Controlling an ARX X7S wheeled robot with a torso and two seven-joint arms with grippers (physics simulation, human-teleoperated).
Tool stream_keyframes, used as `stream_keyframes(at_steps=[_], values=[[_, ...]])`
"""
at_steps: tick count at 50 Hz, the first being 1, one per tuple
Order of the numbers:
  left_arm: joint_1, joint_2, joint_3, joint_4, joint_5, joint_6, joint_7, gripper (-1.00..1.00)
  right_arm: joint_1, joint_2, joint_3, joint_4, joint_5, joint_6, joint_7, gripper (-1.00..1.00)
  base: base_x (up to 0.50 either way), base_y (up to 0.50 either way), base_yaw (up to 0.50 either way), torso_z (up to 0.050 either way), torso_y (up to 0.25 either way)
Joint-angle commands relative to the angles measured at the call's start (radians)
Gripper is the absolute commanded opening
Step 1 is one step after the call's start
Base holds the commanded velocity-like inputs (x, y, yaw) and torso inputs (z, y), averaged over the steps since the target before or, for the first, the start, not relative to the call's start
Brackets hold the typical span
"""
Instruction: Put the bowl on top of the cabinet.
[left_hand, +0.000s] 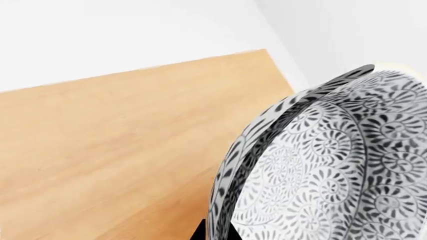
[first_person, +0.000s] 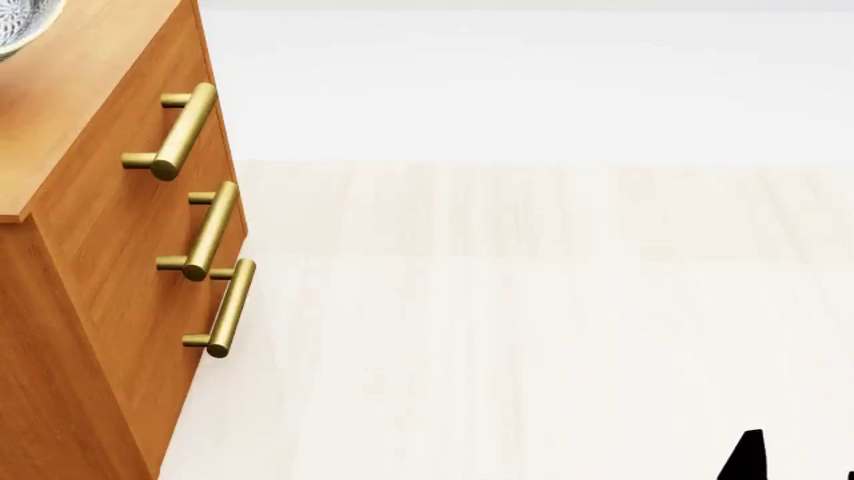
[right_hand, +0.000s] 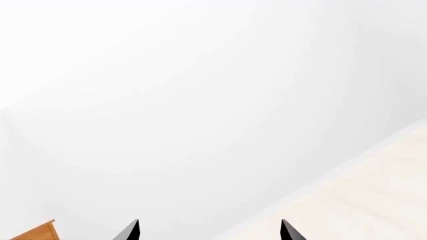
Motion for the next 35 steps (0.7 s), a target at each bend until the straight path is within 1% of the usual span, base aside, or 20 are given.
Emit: stream_keyframes(at_steps=[1, 8, 10, 15, 24, 35], values=[[-0.026, 0.003, 0.001, -0.063, 0.041, 0.004, 0.043, -1.0, 0.003, -0.013, 0.015, 0.003, -0.009, 0.004, -0.014, 1.0, 0.0, 0.0, 0.0, 0.0, 0.0], [-0.02, 0.005, -0.002, -0.052, 0.037, -0.004, 0.028, -1.0, 0.005, -0.014, 0.016, 0.004, -0.01, 0.008, -0.014, 1.0, 0.0, 0.0, 0.0, 0.0, 0.0], [-0.005, 0.005, -0.011, -0.026, 0.036, 0.006, -0.006, -1.0, 0.004, -0.014, 0.016, 0.003, -0.01, 0.009, -0.014, 1.0, 0.0, 0.0, 0.0, 0.0, 0.0], [-0.003, 0.005, -0.012, -0.039, 0.038, 0.014, 0.005, -1.0, 0.003, -0.015, 0.017, 0.003, -0.012, 0.008, -0.015, 1.0, 0.0, 0.0, 0.0, 0.0, 0.0], [0.004, 0.006, -0.018, -0.022, 0.035, 0.013, -0.017, -1.0, 0.004, -0.017, 0.018, 0.004, -0.012, 0.011, -0.017, 1.0, 0.0, 0.0, 0.0, 0.0, 0.001], [-0.009, 0.007, -0.016, -0.074, 0.041, 0.029, 0.02, -1.0, 0.004, -0.02, 0.02, 0.006, -0.013, 0.014, -0.02, 1.0, 0.0, 0.0, 0.0, 0.001, 0.0]])
